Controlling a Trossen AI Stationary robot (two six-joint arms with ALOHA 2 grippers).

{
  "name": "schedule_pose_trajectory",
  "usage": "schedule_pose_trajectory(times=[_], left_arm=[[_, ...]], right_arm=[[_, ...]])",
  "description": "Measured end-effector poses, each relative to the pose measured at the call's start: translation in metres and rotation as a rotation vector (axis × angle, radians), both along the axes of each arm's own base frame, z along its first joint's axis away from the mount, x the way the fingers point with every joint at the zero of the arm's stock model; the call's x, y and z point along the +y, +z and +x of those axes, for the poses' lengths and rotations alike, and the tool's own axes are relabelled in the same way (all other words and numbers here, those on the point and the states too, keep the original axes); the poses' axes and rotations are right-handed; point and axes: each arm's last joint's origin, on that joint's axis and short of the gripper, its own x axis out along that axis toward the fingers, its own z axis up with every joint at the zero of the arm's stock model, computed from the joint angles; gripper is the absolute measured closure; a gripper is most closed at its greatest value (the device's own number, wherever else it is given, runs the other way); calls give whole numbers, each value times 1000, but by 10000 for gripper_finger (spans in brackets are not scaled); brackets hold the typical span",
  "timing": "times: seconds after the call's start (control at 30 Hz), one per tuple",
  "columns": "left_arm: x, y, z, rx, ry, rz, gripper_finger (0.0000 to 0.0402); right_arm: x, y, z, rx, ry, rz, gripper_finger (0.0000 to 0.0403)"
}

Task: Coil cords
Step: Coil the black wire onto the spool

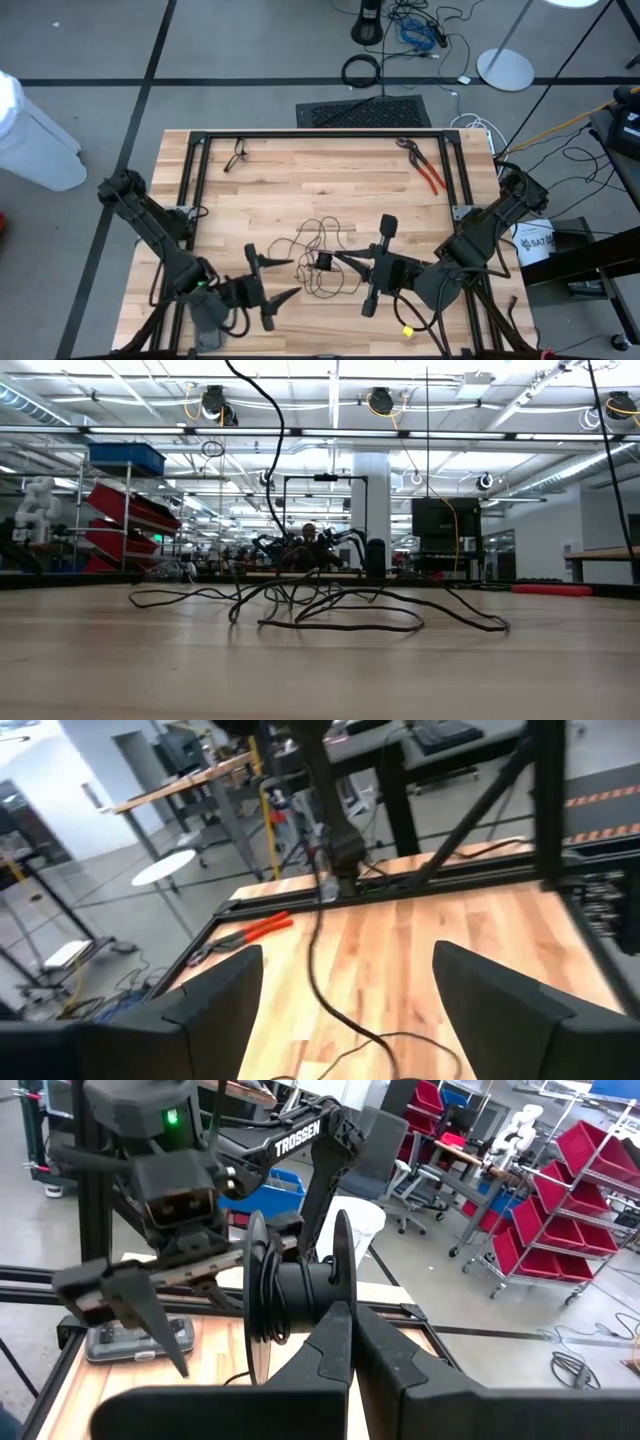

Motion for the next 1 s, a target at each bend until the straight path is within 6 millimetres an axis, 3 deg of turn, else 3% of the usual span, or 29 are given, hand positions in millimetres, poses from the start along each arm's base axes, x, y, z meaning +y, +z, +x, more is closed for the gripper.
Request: schedule_pose_trajectory(times=[0.33,1.0], left_arm=[[6,-9,13,9,48,-6,129],[9,-13,12,48,77,45,310]], right_arm=[[0,0,0,1,0,-3,403],[0,0,0,3,1,-7,403]])
